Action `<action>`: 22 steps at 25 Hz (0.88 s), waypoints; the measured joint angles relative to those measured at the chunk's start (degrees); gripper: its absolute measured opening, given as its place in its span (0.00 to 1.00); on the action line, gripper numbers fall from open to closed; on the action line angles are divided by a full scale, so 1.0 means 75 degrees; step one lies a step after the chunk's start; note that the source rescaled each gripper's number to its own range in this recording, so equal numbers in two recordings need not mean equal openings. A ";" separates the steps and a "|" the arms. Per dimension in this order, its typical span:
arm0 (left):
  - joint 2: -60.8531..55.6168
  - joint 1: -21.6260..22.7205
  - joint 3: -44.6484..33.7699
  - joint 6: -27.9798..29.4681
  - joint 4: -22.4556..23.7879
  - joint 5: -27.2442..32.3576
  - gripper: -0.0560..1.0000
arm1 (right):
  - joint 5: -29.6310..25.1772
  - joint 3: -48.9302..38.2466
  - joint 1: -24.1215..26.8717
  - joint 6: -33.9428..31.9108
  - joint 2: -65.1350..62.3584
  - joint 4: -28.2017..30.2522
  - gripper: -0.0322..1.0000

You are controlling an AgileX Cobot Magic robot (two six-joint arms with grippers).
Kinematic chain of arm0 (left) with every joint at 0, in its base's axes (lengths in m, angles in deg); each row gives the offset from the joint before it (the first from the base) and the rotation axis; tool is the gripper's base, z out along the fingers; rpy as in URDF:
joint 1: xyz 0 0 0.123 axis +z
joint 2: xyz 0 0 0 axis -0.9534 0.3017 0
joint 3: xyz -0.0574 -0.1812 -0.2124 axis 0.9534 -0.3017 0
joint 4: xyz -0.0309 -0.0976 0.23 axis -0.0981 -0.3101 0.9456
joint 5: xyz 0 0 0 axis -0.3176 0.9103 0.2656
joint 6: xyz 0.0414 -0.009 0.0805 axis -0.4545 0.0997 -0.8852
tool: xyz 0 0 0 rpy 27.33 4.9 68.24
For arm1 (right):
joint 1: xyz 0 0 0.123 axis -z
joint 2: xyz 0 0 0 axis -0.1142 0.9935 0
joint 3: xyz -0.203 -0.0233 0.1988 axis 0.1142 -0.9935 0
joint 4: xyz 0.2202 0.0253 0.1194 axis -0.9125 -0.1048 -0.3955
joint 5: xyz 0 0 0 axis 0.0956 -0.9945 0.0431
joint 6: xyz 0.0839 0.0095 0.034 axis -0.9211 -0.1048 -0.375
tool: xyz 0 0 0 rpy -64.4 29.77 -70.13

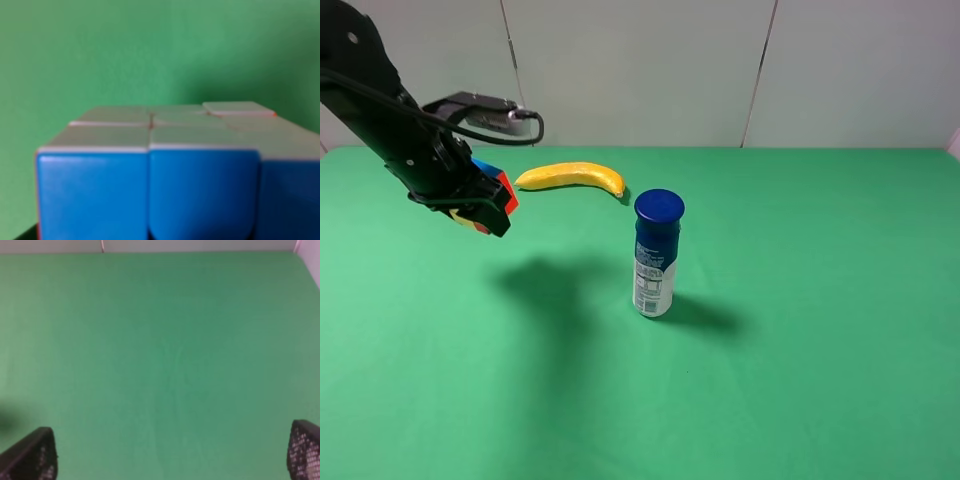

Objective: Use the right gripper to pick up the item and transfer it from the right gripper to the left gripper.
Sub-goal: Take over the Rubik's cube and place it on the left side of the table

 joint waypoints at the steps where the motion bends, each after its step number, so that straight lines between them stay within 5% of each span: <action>1: 0.0108 0.0000 0.0000 -0.0007 0.0000 -0.0008 0.05 | 0.0000 0.0000 0.0000 0.0000 0.0000 0.0000 1.00; 22: 0.0742 0.0000 0.0000 -0.0014 0.0552 -0.0200 0.05 | 0.0000 0.0000 0.0000 0.0000 0.0000 0.0000 1.00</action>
